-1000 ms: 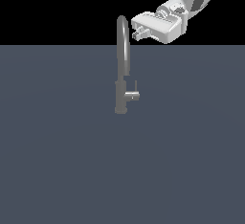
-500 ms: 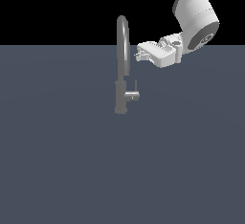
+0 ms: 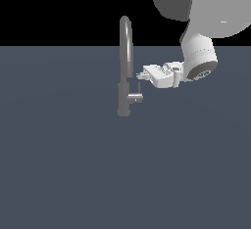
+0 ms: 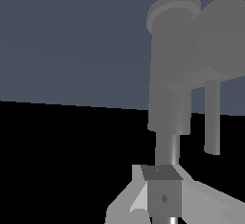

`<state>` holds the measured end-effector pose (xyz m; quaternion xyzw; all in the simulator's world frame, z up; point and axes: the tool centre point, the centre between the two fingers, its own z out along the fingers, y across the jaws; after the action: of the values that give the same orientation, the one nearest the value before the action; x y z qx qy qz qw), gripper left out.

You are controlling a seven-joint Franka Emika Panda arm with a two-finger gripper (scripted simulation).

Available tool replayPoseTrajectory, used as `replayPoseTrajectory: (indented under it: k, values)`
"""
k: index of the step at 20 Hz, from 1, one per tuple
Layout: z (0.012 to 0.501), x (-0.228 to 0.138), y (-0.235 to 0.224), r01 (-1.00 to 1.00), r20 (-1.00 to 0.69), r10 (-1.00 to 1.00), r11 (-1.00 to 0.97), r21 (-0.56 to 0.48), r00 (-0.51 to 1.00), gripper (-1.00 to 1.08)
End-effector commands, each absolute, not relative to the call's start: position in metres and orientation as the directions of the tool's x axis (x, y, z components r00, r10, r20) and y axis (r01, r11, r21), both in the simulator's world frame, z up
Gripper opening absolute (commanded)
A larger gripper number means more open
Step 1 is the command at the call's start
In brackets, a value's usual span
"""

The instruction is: Turn on the faucet by rotating a designated handle.

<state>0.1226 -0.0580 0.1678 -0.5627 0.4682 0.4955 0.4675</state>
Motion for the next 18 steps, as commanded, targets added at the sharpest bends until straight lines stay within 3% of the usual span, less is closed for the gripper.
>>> replayPoseTrajectory:
  k: [1,18]
  values:
    - [0.155,0.125,-0.057,-0.995,-0.999,-0.037,-0.095,-0.036,0.040,-1.00]
    - [0.138,0.121,-0.054,-0.998,-1.000,-0.001,-0.057,0.001,-0.001,-1.00]
